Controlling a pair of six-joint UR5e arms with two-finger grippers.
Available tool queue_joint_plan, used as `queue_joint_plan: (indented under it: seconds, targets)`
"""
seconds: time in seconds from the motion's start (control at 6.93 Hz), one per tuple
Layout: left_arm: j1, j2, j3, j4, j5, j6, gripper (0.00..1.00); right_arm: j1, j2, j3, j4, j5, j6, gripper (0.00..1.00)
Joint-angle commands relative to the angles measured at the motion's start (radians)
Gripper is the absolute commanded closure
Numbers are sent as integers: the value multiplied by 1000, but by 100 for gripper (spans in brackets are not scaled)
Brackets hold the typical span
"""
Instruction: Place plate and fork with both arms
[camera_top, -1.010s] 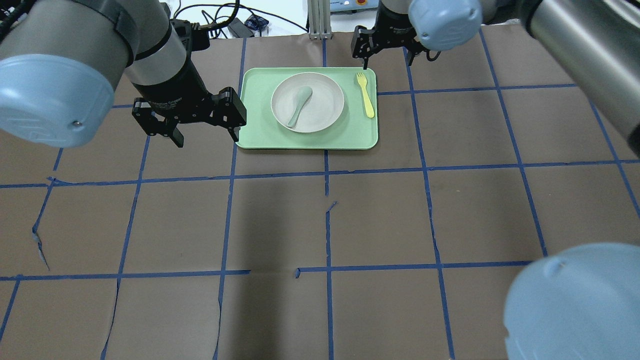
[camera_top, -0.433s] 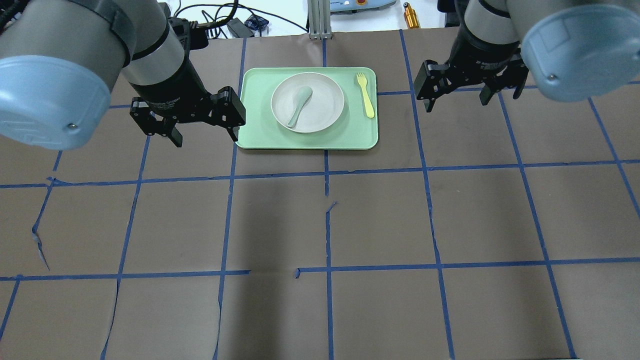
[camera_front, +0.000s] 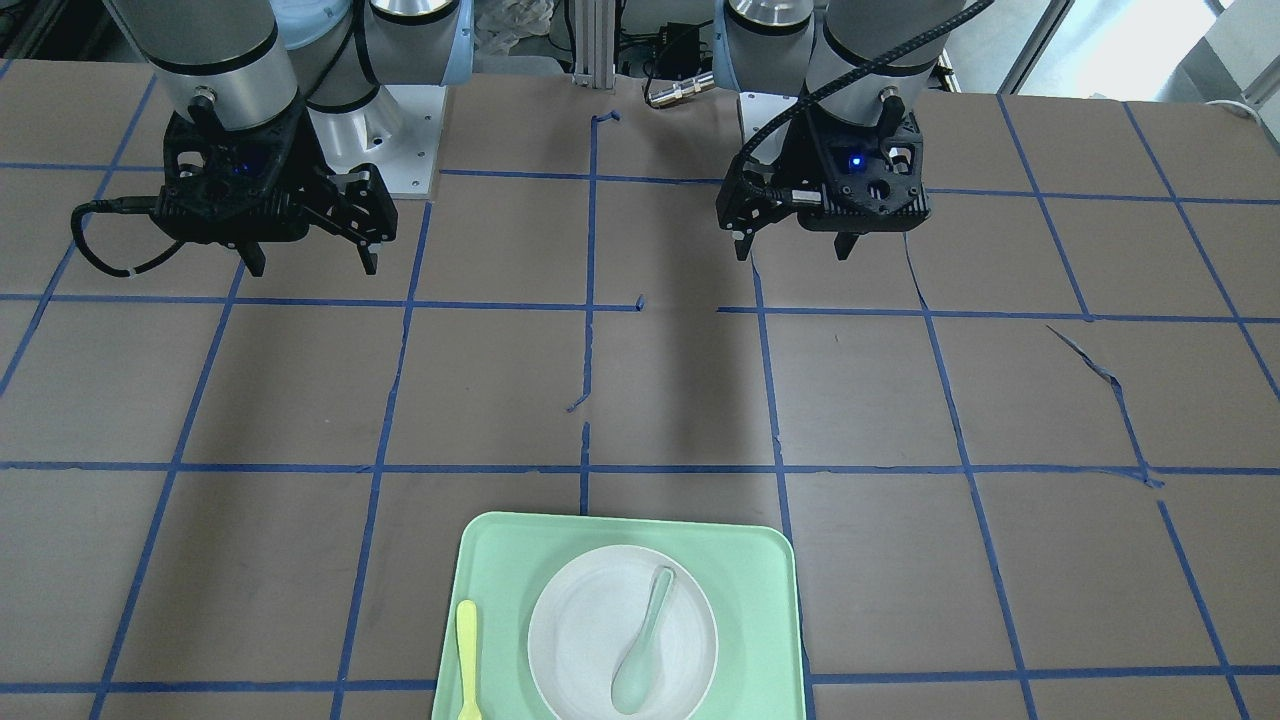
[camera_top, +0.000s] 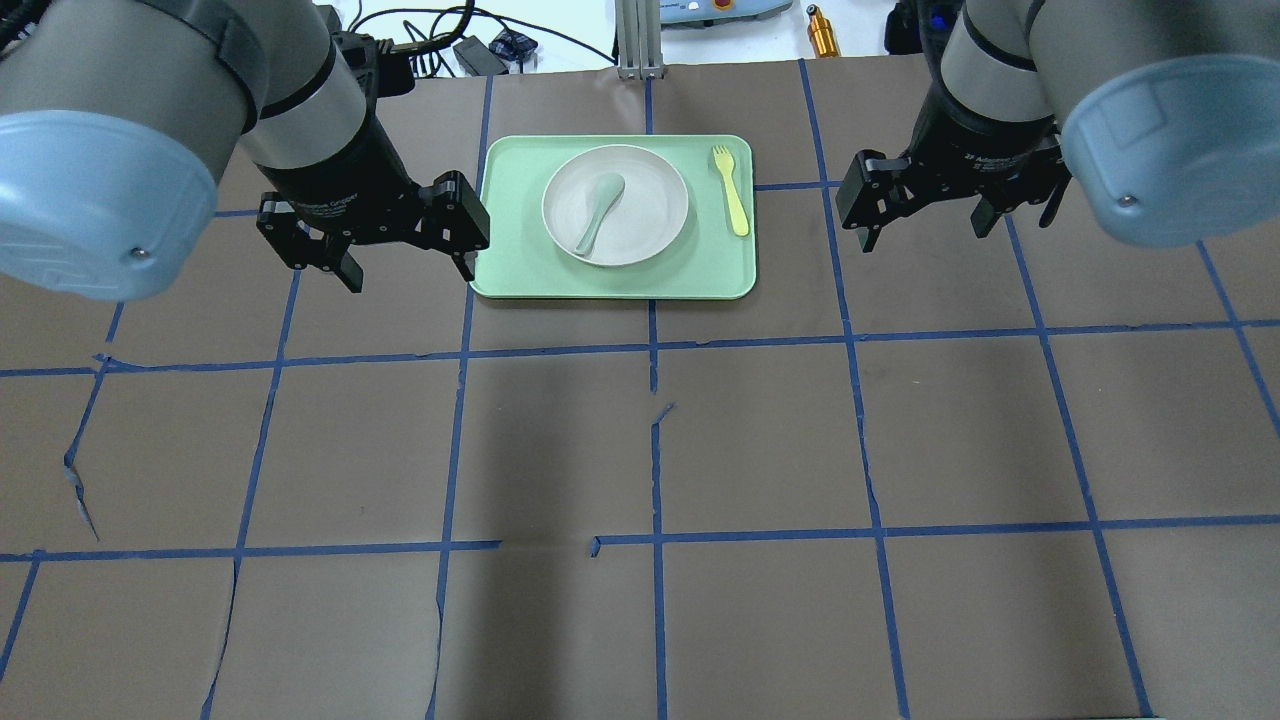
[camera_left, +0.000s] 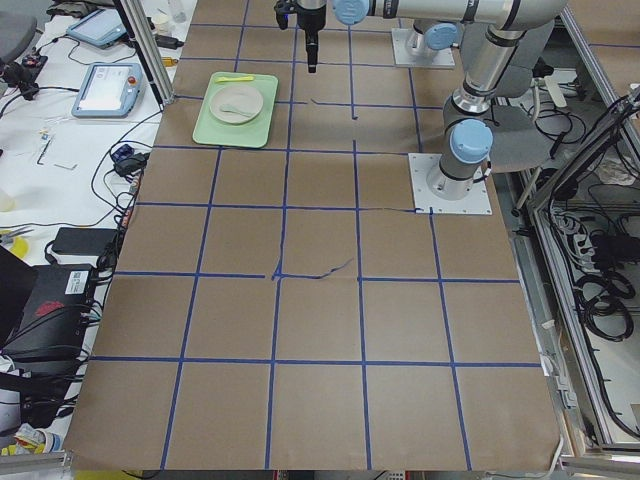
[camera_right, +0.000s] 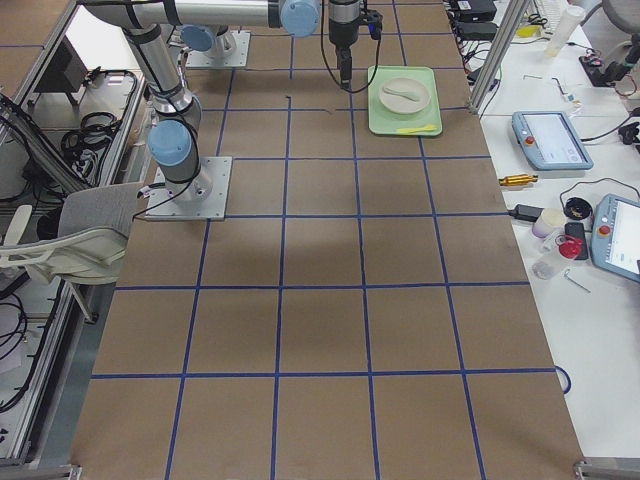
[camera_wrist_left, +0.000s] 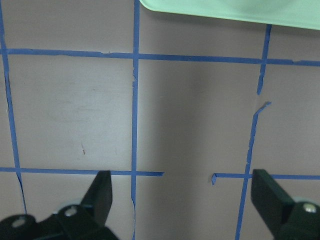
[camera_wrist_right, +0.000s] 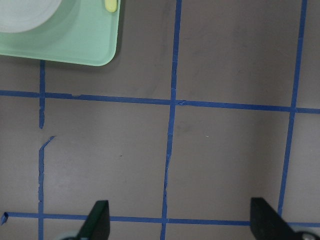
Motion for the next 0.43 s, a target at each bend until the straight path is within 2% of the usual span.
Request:
queue_joint_plan:
  seconds: [0.0, 0.29]
  targets:
    - [1, 4, -1, 0, 0, 0, 0, 0, 4, -14, 2, 5, 0, 0]
    - [1, -1, 0, 1, 0, 0, 0, -1, 3, -23, 27, 5, 0, 0]
